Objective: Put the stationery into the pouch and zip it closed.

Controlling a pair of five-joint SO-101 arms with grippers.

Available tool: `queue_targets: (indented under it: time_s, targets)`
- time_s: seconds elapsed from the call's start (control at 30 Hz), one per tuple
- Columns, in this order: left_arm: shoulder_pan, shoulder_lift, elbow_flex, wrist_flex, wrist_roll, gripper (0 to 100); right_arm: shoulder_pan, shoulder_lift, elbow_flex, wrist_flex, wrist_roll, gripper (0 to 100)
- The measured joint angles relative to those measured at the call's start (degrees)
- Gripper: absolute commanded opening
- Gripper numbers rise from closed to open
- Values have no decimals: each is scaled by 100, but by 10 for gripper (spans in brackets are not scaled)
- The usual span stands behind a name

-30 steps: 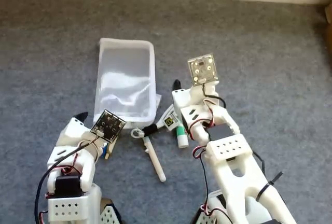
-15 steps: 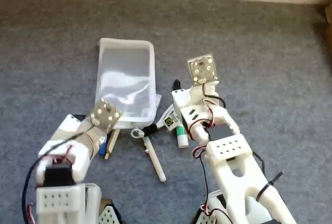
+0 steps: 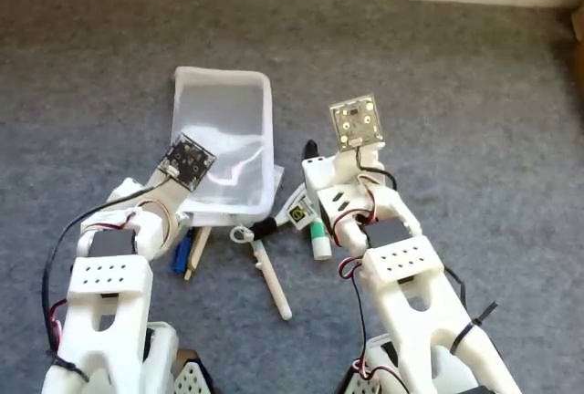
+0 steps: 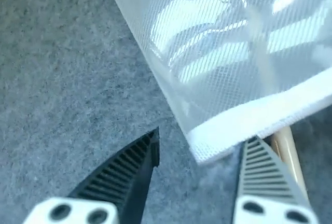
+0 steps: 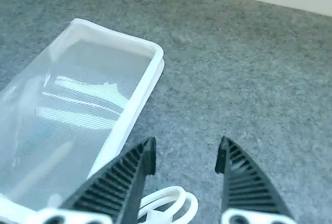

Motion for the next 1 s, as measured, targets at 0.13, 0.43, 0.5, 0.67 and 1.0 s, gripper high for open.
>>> queue_targets:
  time_s: [0.13, 0.43, 0.5, 0.67, 1.0]
  targets:
    - [-9, 9, 0, -229, 334, 161, 0, 0, 0, 0, 0, 184]
    - [-18, 18, 492, -1266, 492, 9, 0, 0, 0, 0, 0, 184]
    - [-18, 26, 527, -1371, 492, 7, 0, 0, 0, 0, 0, 184]
    - [18, 26, 422, -1371, 668, 7, 0, 0, 0, 0, 0, 184]
    - [26, 26, -1732, 1380, 1538, 7, 0, 0, 0, 0, 0, 184]
